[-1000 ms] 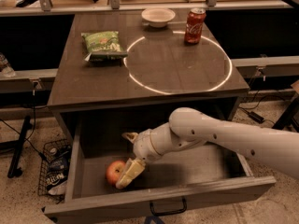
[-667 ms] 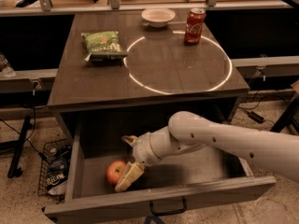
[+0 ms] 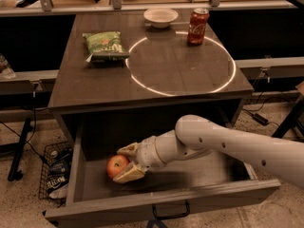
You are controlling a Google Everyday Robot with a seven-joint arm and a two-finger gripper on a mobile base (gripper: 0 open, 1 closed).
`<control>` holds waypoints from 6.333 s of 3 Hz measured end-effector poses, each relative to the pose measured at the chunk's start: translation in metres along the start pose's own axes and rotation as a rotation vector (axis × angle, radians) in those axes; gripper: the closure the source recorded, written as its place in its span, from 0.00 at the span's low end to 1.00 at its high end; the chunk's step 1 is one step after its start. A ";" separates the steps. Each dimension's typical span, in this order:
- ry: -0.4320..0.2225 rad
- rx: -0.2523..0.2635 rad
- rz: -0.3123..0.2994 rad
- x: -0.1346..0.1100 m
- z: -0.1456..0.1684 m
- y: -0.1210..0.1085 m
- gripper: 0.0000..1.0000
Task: Pick apple from top drawer and place on counter
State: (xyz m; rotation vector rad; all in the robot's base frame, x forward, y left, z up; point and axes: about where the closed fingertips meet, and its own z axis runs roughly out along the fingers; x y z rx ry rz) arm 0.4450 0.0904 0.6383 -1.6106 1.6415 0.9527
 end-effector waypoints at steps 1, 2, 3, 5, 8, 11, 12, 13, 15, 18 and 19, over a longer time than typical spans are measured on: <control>0.012 0.051 -0.021 -0.004 -0.032 -0.007 0.71; 0.050 0.126 -0.045 -0.009 -0.077 -0.016 0.92; 0.124 0.211 -0.073 -0.022 -0.138 -0.027 1.00; 0.245 0.336 -0.124 -0.077 -0.243 -0.052 1.00; 0.084 0.508 -0.167 -0.112 -0.311 -0.111 1.00; -0.017 0.529 -0.101 -0.097 -0.289 -0.175 0.59; -0.020 0.527 -0.097 -0.098 -0.289 -0.176 0.35; -0.020 0.522 -0.099 -0.098 -0.286 -0.176 0.13; -0.023 0.524 -0.107 -0.102 -0.286 -0.175 0.00; -0.134 0.971 -0.353 -0.197 -0.481 -0.145 0.00; -0.133 0.989 -0.378 -0.203 -0.489 -0.144 0.00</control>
Offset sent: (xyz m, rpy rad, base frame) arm 0.0392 -0.1217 0.0984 -0.1264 -0.2177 -0.1644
